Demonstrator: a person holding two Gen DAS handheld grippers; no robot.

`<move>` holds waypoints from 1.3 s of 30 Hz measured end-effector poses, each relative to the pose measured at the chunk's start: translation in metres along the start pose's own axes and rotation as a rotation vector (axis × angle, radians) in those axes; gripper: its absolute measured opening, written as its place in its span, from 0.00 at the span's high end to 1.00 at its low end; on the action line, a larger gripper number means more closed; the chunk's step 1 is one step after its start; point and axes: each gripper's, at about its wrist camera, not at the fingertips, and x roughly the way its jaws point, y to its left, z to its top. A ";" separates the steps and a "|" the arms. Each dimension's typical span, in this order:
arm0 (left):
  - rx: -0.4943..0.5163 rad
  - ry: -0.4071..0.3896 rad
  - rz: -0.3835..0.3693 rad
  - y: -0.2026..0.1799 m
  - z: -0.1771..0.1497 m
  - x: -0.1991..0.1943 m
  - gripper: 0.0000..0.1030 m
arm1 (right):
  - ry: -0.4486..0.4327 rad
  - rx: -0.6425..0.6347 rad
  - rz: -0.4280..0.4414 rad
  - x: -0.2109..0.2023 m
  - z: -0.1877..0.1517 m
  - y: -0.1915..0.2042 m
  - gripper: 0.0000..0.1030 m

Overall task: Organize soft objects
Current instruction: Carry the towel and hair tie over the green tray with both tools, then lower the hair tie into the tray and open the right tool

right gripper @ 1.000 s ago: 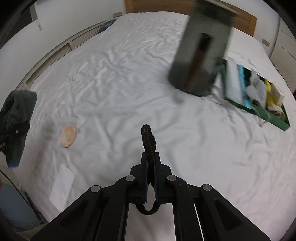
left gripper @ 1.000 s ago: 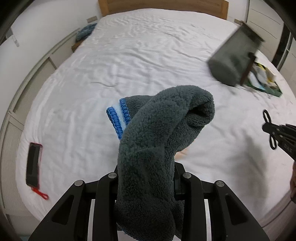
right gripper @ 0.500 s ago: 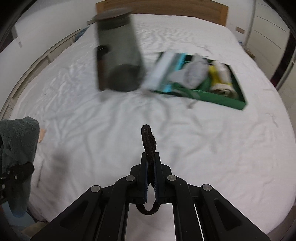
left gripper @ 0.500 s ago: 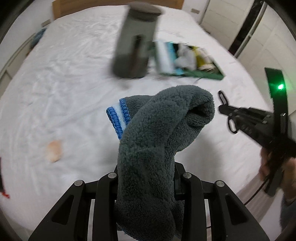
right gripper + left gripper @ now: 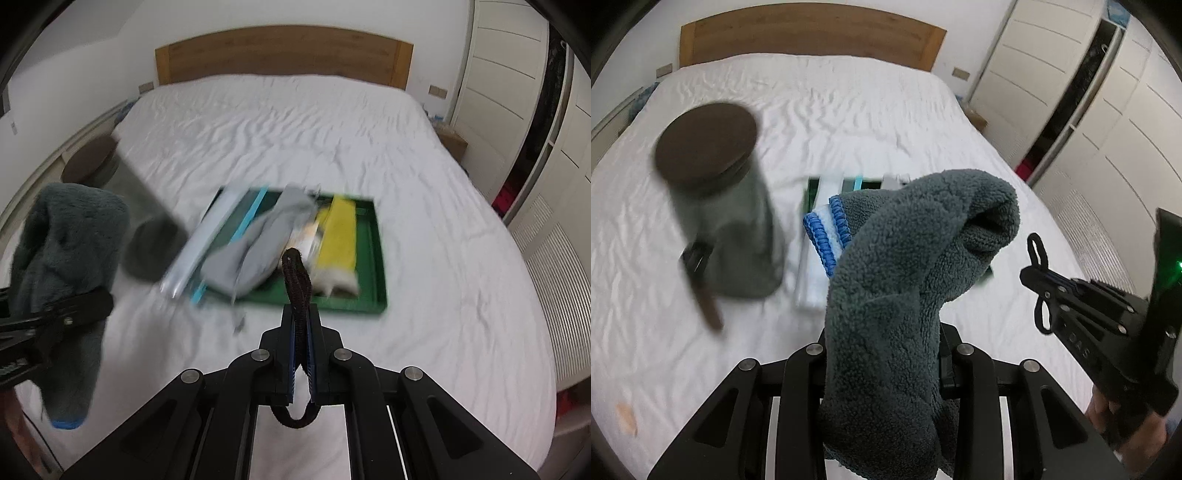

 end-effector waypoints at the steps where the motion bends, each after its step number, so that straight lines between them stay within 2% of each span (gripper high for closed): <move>1: -0.002 -0.008 0.008 -0.001 0.012 0.010 0.73 | -0.009 0.000 -0.003 0.004 0.005 -0.003 0.96; 5: 0.003 -0.035 0.046 -0.003 0.044 0.044 0.73 | -0.039 0.004 -0.023 0.030 0.034 -0.017 0.96; 9: 0.026 -0.064 0.100 -0.008 0.071 0.079 0.73 | -0.035 -0.012 -0.042 0.059 0.042 -0.021 0.96; 13: 0.029 -0.063 0.132 -0.008 0.082 0.110 0.73 | -0.013 -0.020 -0.053 0.095 0.048 -0.022 0.96; 19: 0.053 -0.030 0.192 -0.010 0.078 0.145 0.73 | 0.040 -0.027 -0.064 0.148 0.057 -0.023 0.96; 26: 0.042 0.026 0.211 -0.008 0.071 0.170 0.73 | 0.094 -0.021 -0.072 0.197 0.061 -0.029 0.96; 39: 0.058 0.046 0.254 -0.018 0.068 0.185 0.73 | 0.143 0.001 -0.072 0.226 0.057 -0.039 0.95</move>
